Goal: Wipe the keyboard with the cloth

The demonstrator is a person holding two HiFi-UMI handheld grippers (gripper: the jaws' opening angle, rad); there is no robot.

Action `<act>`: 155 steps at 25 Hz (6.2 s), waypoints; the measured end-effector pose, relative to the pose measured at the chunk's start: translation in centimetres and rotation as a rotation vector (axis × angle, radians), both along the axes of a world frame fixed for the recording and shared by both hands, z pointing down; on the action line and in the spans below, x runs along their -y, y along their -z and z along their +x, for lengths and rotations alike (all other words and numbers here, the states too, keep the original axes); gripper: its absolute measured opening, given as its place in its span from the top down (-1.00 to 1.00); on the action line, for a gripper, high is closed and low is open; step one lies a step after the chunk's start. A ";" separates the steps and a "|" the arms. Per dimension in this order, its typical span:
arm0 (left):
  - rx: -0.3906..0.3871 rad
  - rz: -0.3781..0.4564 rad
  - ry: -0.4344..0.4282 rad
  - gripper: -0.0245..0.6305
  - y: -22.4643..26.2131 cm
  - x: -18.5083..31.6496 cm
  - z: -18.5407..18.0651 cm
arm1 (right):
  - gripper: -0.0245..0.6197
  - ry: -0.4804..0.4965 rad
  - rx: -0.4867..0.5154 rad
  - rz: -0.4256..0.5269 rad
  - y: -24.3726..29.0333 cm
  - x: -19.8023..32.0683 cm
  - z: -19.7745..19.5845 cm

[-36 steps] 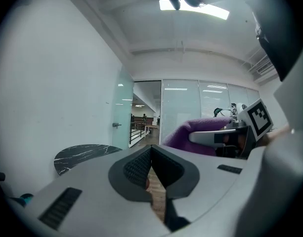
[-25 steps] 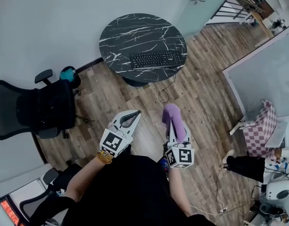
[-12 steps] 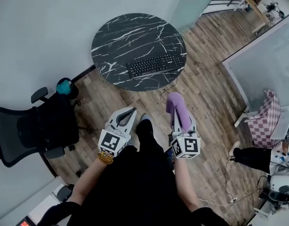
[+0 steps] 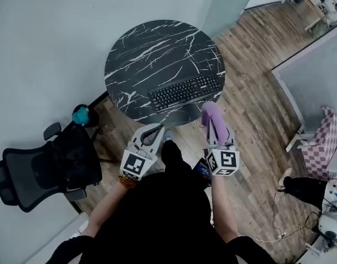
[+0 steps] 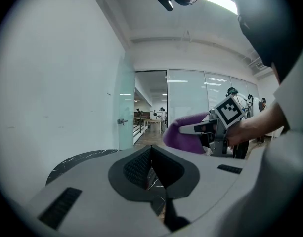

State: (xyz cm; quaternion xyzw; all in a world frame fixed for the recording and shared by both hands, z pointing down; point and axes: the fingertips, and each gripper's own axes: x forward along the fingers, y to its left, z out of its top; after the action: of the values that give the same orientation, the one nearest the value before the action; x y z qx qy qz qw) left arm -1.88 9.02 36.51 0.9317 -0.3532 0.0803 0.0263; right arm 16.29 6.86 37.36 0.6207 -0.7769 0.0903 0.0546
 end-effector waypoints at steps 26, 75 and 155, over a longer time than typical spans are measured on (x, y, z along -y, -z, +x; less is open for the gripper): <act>0.225 -0.331 0.067 0.43 -21.4 13.9 -4.5 | 0.69 0.084 -0.129 -0.316 -17.9 23.1 14.0; 0.454 -0.463 -0.080 -0.01 -34.2 13.2 -4.4 | 0.68 -0.174 -0.057 -0.602 -31.3 29.6 12.4; 0.464 -0.424 -0.069 -0.02 -35.2 12.6 -4.3 | 0.68 -0.048 0.046 -0.587 -32.3 22.2 -5.5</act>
State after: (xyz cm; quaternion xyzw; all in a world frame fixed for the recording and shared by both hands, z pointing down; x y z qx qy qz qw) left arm -6.18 -3.58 71.70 0.8738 -0.2933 0.3633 0.1362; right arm 10.82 -15.39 69.68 0.5945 -0.7035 0.3267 0.2119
